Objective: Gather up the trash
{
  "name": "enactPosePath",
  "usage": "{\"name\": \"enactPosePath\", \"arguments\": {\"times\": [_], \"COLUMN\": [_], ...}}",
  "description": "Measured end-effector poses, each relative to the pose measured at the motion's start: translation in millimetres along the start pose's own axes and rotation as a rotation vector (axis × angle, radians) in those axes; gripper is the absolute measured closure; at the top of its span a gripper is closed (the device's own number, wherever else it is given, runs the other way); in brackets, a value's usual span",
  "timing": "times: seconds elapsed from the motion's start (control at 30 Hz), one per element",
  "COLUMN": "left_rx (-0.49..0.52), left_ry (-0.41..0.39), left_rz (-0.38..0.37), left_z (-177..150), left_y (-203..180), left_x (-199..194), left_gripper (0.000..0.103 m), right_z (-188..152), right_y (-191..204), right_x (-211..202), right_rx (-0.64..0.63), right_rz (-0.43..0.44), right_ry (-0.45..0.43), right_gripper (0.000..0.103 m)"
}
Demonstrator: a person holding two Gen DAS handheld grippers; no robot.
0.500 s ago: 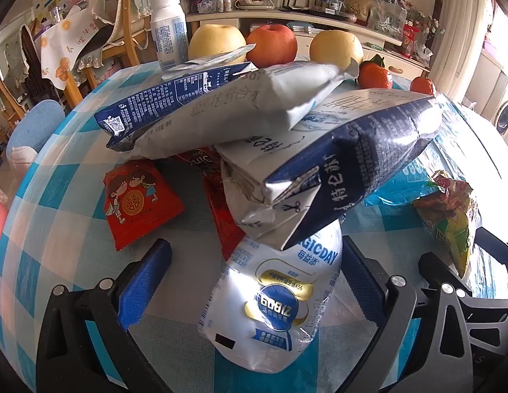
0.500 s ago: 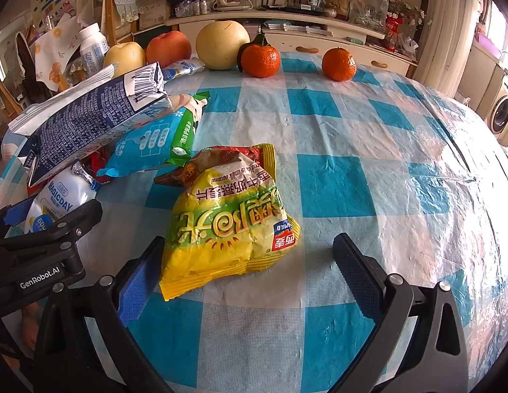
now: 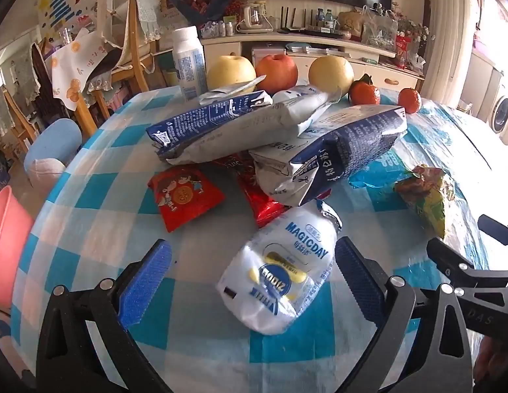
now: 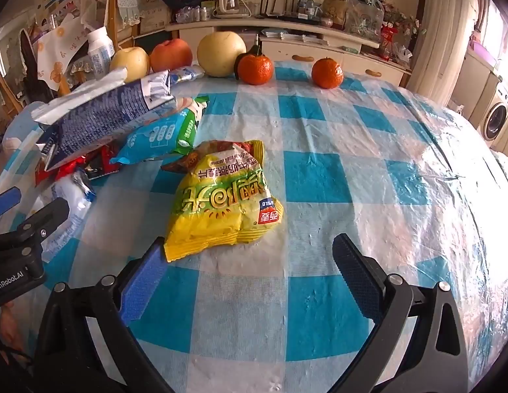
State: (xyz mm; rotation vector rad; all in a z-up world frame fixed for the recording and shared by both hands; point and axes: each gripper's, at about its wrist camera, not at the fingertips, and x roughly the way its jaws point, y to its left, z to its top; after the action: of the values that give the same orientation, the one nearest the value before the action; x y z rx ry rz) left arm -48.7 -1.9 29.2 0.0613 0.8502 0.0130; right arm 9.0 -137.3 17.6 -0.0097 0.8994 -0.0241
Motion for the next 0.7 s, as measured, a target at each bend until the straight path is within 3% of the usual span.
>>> {"name": "enactPosePath", "arguments": {"times": [0.27,0.7], "left_rx": [0.013,-0.074], "left_ry": [-0.096,-0.191], "left_rz": [-0.007,-0.062], "left_z": [-19.0,-36.5], "left_y": [18.3,60.2], "left_x": [-60.5,-139.8], "left_gripper": [0.005,0.005], "right_z": [-7.1,-24.6], "right_y": [0.4,6.7], "right_x": [-59.3,-129.0], "right_rx": [0.015,0.037], "right_rz": [-0.064,-0.137], "right_ry": [-0.161,-0.358], "right_gripper": [0.003,0.003]}}
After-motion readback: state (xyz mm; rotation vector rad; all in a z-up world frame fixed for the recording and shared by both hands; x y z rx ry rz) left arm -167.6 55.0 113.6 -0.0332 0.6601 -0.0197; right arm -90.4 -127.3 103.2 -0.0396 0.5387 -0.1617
